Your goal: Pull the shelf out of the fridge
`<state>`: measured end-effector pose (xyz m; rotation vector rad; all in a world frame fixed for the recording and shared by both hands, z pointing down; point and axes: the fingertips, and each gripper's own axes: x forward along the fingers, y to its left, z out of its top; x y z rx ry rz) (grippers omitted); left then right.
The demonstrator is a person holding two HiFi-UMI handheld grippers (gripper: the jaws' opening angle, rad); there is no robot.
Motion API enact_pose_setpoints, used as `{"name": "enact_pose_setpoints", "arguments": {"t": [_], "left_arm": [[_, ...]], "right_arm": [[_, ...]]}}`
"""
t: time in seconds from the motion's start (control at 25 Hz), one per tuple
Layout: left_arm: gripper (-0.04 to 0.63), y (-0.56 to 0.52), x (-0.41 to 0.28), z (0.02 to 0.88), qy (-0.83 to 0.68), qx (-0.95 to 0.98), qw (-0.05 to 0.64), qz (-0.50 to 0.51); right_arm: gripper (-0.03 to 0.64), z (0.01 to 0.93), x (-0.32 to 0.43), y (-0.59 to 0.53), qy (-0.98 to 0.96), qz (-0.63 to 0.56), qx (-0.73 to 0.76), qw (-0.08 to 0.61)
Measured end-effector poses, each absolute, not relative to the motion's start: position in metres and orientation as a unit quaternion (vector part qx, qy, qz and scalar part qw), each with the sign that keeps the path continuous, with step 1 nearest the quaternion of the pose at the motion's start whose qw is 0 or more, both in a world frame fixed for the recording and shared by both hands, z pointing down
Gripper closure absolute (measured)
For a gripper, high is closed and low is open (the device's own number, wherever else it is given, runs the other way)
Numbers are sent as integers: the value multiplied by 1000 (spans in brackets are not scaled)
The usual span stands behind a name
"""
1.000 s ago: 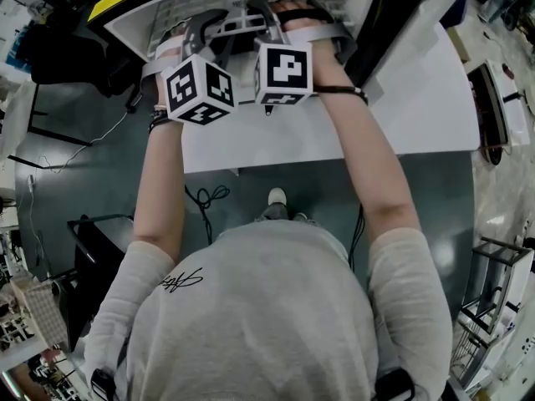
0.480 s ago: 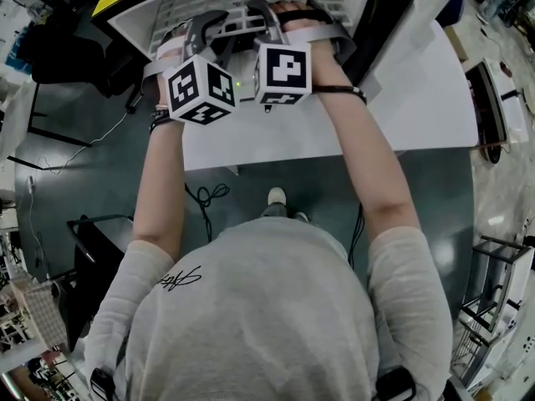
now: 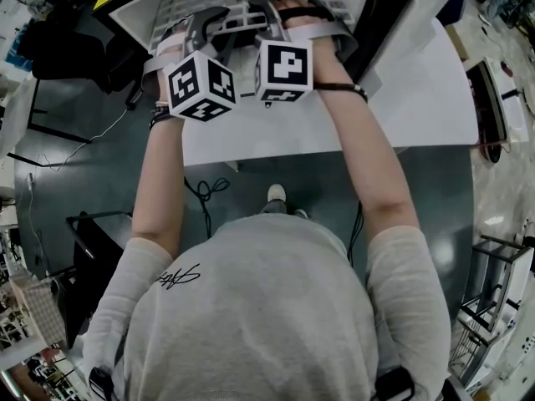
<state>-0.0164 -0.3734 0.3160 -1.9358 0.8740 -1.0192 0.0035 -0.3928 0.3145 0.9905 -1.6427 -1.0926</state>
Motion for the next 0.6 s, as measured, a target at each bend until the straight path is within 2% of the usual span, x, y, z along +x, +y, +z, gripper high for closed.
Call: {"name": "enact_pose_setpoints", "arguments": {"t": [0.6], "left_arm": [[502,-363,-18,316,342,-761,380,-400]], "right_arm": [[557,314,2,-383,-665,-441,401,450]]}}
